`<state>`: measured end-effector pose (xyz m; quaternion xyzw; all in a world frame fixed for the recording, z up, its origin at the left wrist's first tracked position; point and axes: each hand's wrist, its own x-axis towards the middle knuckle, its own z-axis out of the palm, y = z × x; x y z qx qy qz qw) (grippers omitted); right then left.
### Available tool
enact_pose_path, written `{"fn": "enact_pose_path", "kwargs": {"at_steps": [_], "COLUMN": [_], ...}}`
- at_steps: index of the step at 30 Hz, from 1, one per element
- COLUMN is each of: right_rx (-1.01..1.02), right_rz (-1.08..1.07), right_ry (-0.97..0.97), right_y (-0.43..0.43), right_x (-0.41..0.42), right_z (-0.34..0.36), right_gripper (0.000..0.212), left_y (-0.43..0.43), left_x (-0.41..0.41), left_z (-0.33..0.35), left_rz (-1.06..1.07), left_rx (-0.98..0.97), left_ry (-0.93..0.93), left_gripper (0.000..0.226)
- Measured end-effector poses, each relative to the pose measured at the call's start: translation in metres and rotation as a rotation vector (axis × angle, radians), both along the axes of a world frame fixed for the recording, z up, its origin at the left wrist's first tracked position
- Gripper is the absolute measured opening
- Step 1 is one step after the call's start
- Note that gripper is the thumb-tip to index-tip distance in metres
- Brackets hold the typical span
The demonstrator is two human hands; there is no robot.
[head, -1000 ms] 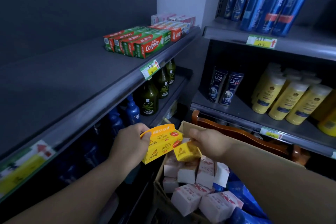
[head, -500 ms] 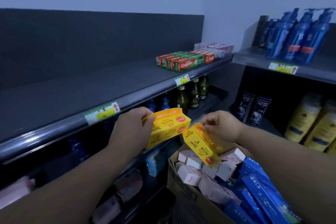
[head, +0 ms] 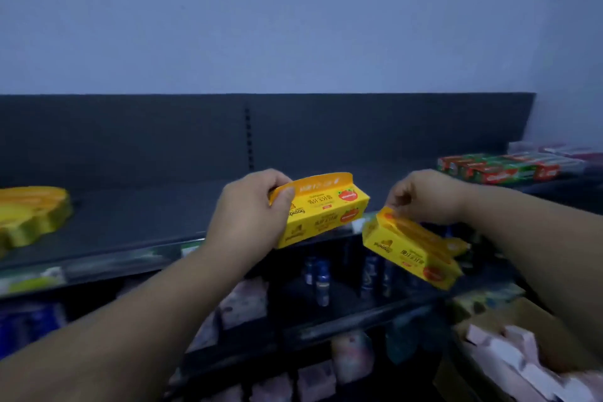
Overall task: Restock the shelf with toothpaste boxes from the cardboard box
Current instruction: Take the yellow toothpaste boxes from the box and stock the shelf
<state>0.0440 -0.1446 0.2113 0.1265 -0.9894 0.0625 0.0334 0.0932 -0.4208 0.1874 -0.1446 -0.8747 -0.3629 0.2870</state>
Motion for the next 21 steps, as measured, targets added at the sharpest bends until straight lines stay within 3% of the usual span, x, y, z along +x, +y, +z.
{"fn": "enact_pose_path", "kwargs": {"at_steps": [5,10,21], "right_rx": [0.067,0.081,0.102], "right_rz": [0.094,0.192,0.363], "right_ry": [0.1,0.157,0.242], "right_y": [-0.13,-0.264,-0.476], "right_x": [-0.019,-0.045,-0.103], "right_z": [0.047,0.049,0.035], "right_gripper": [0.014,0.018,0.031], "left_y": [-0.14,-0.274,-0.452], "left_x": [0.023,0.043,0.042], "left_z": [0.028,0.051,0.061], "left_rz": [0.193,0.368,0.61], "left_rx": [0.035,0.017,0.066], "left_ry": [0.105,0.136,0.156], "left_gripper": [0.012,0.009,0.01]}}
